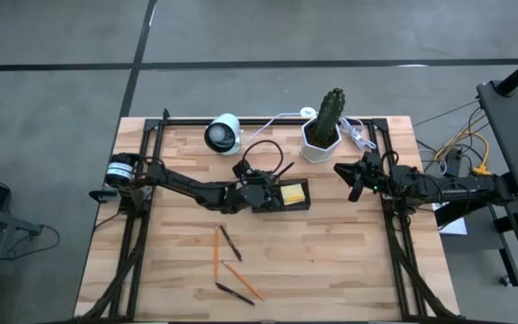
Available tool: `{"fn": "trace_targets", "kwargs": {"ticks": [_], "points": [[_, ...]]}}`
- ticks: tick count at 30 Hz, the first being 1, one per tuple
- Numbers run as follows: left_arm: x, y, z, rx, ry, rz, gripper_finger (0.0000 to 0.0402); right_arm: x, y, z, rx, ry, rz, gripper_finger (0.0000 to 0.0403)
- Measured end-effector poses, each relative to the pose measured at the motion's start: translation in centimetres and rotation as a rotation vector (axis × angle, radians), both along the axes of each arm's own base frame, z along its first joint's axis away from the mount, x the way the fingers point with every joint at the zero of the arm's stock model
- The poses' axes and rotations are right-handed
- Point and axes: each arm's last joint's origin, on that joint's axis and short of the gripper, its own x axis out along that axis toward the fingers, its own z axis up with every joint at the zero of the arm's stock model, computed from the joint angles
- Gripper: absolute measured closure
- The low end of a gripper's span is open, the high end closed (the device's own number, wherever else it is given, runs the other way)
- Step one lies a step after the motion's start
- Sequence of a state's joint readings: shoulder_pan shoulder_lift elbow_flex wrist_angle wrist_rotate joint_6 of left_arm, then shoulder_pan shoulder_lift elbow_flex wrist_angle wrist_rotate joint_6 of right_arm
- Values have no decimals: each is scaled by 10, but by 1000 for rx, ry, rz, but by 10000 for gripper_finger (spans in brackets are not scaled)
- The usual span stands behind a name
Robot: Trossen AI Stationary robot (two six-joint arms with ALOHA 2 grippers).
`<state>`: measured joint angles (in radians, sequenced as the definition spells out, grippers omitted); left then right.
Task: Pick and place office supplies into organizer
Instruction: Put the top left black pen into the black desk organizer
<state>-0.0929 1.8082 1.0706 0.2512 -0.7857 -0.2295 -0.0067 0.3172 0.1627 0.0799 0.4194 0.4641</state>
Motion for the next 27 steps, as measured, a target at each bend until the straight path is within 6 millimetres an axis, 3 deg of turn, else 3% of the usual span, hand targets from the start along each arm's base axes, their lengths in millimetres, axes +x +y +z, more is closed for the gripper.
{"fn": "trace_targets", "kwargs": {"ticks": [8, 16, 23, 27], "points": [[0, -2, 13, -25, -79, -39, 292, 0, 0, 0, 0, 0, -1, 349], [2, -7, 41, -131, -236, -311, 291, 1, 0, -1, -1, 6, -1, 349], [3, 4, 43, 10, -155, -332, 291, 1, 0, -1, -3, 13, -1, 349], [4, 15, 44, 6, -157, -340, 276, 1, 0, -1, -3, 15, -1, 349]]}}
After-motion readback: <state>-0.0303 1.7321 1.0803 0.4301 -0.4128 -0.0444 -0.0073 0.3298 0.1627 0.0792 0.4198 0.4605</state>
